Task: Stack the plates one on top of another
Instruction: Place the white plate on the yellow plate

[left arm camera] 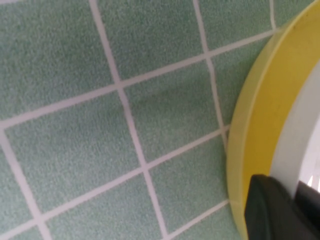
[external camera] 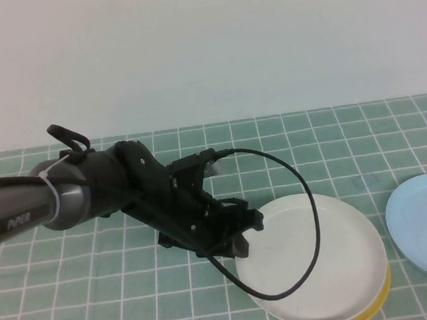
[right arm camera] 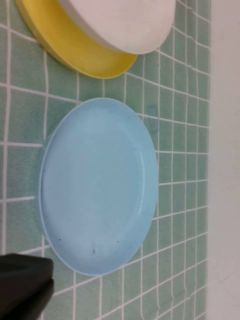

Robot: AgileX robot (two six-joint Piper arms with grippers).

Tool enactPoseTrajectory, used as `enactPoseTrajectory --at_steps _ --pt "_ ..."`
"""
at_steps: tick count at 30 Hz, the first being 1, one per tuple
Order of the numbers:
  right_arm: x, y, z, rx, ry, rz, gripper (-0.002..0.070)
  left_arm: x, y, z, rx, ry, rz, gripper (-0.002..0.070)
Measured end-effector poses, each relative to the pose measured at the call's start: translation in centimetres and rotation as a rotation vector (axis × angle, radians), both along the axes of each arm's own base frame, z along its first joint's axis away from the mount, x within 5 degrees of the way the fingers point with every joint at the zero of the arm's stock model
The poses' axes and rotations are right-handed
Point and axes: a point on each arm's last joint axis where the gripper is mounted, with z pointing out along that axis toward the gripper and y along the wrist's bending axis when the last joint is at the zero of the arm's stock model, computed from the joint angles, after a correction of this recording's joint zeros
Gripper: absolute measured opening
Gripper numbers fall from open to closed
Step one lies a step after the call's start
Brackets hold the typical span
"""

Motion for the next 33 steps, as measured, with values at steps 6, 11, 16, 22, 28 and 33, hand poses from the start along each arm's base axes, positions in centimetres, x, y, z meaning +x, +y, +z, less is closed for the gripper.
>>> enactPoseTrajectory --at_steps 6,11,16,22,28,33 --pt "0.0 0.0 0.0 0.0 0.0 0.0 -0.0002 0.0 0.1 -0.1 0.017 -0.008 -0.013 0.0004" --pt "0.0 0.0 0.0 0.0 0.0 0.0 -0.0002 0.0 0.3 0.0 0.039 -0.019 -0.022 0.0004" --pt "0.0 0.0 0.0 0.0 0.0 0.0 -0.0002 0.0 0.4 0.2 0.047 -0.027 -0.029 0.0013" --pt "0.0 0.0 0.0 0.0 0.0 0.0 -0.0002 0.0 0.4 0.2 0.045 -0.027 -0.028 0.0105" --pt "0.0 0.0 0.0 0.0 0.0 0.0 -0.0002 0.1 0.3 0.3 0.033 -0.033 -0.017 0.0204" --pt "0.0 0.0 0.0 0.0 0.0 0.0 -0.0002 1.3 -0.5 2.1 -0.013 -0.085 -0.006 0.0219"
